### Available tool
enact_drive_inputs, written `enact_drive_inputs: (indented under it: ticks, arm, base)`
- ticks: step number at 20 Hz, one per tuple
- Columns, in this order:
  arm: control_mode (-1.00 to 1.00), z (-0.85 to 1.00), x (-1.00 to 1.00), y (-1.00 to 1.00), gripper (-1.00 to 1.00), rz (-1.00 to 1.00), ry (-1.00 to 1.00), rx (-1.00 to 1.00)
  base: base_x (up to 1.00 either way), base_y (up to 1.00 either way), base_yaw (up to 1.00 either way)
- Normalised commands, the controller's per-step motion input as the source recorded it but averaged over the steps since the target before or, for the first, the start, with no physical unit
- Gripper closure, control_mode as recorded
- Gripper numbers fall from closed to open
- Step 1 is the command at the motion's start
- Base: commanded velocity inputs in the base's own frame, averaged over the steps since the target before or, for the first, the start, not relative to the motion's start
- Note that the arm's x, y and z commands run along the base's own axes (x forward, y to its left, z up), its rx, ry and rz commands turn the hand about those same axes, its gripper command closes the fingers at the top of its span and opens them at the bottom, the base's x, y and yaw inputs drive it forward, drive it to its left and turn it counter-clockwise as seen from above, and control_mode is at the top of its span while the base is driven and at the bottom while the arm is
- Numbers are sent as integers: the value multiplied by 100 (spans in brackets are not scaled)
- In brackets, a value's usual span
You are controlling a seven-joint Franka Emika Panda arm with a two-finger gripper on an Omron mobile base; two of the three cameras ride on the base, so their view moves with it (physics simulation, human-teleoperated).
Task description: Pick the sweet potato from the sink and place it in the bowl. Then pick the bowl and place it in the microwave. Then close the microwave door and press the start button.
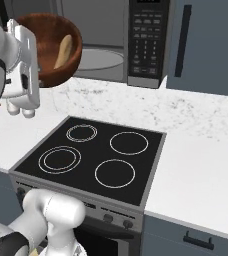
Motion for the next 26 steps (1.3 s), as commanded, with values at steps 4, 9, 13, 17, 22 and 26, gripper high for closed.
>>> enact_drive_inputs:
  ticks: [4,9,13,17,22,26]
  arm:
    - [-100,0,55,10,100,0,-11,0]
    - [-100,10,53,0,100,0,5,0]
    - [-100,1,58,3,100,0,2,0]
    - [-100,0,77,18,100,0,0,-1]
    - [-100,0,79,20,100,0,0,-3]
    - [-100,0,71,13,100,0,0,-2]
  base:
    - [0,0,0]
    - [0,0,0]
    - [0,0,0]
    - [0,0,0]
    - [0,0,0]
    - [0,0,0]
